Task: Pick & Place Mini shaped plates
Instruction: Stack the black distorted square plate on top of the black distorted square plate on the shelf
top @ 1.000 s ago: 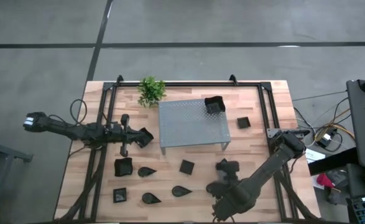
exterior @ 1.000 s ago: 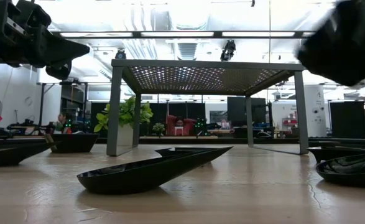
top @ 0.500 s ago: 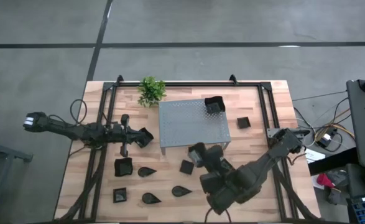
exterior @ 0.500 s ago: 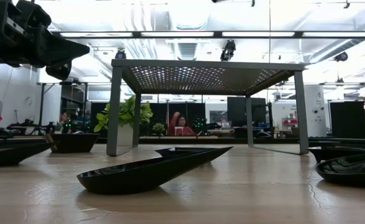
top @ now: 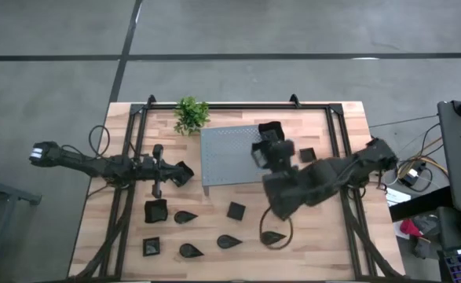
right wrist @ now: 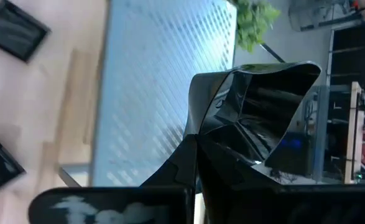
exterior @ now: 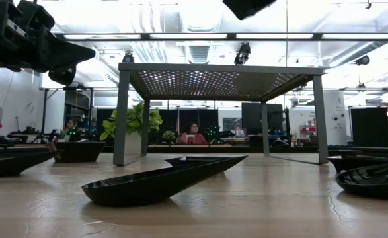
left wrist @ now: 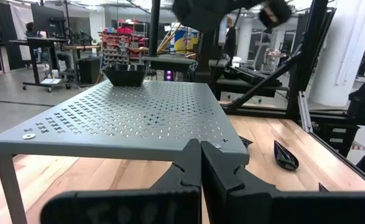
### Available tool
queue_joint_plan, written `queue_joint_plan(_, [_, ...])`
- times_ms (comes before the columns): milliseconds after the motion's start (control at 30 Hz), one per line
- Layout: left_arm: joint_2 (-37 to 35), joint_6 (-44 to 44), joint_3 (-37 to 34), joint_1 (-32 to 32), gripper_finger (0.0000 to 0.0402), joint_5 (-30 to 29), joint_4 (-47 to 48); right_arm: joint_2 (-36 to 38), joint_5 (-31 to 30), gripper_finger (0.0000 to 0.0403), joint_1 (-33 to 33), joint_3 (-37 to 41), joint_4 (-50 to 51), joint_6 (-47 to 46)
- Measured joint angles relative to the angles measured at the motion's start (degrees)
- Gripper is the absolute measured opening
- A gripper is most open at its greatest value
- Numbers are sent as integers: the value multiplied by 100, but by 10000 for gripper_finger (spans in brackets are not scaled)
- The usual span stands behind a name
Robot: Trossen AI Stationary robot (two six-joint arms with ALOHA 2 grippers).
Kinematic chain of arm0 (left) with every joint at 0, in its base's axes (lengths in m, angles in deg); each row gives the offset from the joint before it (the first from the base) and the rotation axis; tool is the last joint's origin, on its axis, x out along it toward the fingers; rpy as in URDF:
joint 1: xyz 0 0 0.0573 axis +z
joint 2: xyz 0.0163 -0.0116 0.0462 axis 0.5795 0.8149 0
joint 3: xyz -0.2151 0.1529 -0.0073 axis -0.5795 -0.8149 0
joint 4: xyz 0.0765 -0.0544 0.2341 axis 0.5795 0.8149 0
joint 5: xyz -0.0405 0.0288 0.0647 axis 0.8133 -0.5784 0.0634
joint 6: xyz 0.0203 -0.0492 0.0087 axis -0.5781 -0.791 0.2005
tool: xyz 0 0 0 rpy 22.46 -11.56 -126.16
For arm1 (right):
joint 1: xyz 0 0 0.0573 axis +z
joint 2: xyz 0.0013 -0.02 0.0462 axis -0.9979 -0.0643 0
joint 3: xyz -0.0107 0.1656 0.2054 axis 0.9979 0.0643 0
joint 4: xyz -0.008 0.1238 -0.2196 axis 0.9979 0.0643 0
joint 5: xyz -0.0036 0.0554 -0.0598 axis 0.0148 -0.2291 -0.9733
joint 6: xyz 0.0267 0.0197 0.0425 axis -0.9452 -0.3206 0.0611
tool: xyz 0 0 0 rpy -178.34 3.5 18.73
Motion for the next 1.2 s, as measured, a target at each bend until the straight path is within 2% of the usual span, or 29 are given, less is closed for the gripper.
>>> queue_joint_plan(200, [0, 0, 0, -1, 0, -1, 7, 729, 7, 8, -530, 758, -47, 459])
queue_joint_plan(367, [0, 0, 0, -1, 0, 0, 11, 1024, 7, 8, -1131, 1329, -126, 1048])
queue_joint_plan(600, [0, 0, 0, -1, 0, -2, 13, 943, 11, 8, -1674, 1694, -567, 1848])
queue_joint_plan(767, [0, 0, 0, -1, 0, -1, 13, 754, 11, 8, -1927, 1807, -544, 1999])
queue_joint_plan(1200, [0, 0, 0, 0, 0, -1, 14, 545, 13, 8, -1996, 2134, -816, 2064])
